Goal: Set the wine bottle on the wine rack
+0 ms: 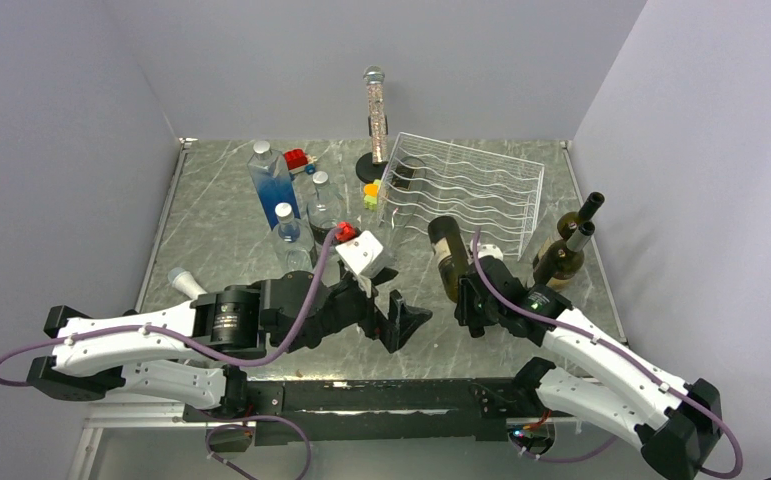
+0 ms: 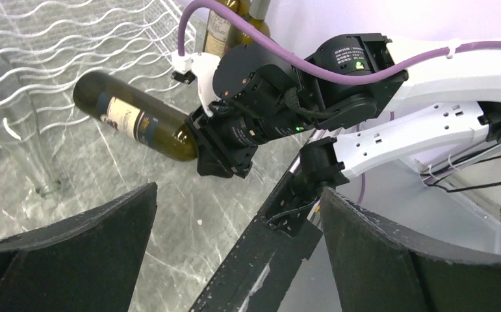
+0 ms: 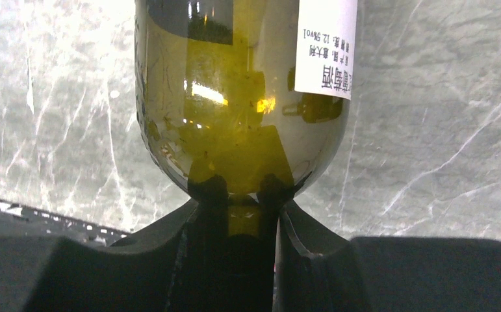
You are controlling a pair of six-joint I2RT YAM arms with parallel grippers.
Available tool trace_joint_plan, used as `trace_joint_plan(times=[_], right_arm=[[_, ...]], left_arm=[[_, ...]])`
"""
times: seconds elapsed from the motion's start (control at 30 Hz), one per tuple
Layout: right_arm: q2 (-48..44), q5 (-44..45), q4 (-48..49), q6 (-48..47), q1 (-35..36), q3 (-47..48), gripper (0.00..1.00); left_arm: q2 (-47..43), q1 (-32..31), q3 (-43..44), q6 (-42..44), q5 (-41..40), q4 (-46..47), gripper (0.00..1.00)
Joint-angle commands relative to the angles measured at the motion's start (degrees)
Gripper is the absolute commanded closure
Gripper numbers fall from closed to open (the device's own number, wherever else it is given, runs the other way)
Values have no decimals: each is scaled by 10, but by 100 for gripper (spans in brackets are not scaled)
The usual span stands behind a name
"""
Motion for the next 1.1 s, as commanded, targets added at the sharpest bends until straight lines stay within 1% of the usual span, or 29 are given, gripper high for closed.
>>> trace_joint_plan(times=[0.0, 0.17, 0.3, 0.4, 0.5, 0.6, 0.7, 0.77, 0.83, 0.93, 1.07], right_arm=[[9, 60, 117, 8, -15, 9, 100], [45, 67, 161, -7, -23, 6, 100], [52, 71, 174, -13, -28, 8, 100], [60, 73, 206, -14, -37, -1, 100], [78, 76, 242, -3, -42, -6, 100], [87, 83, 311, 33, -42, -26, 100], [97, 94, 392, 49, -42, -41, 100], [118, 115, 418, 57, -42, -34, 100], [144, 131, 426, 57, -43, -23, 100], [175, 150, 479, 54, -45, -18, 100], [220, 148, 539, 24, -58, 2, 100]], left_arm=[[-27, -2, 28, -106, -53, -23, 1], [-81, -2, -21, -153, -94, -1, 1], [-97, -3, -23, -165, -76, -23, 1], [-89, -2, -12, -182, -91, -55, 1], [-73, -2, -9, -182, -94, -65, 1], [-55, -2, 3, -198, -95, -85, 1], [-43, -2, 12, -185, -81, -88, 1], [-35, -2, 20, -175, -76, -87, 1], [-28, -2, 27, -168, -79, -87, 1], [-18, -2, 31, -165, -72, -90, 1], [-10, -2, 29, -159, -59, -88, 1]])
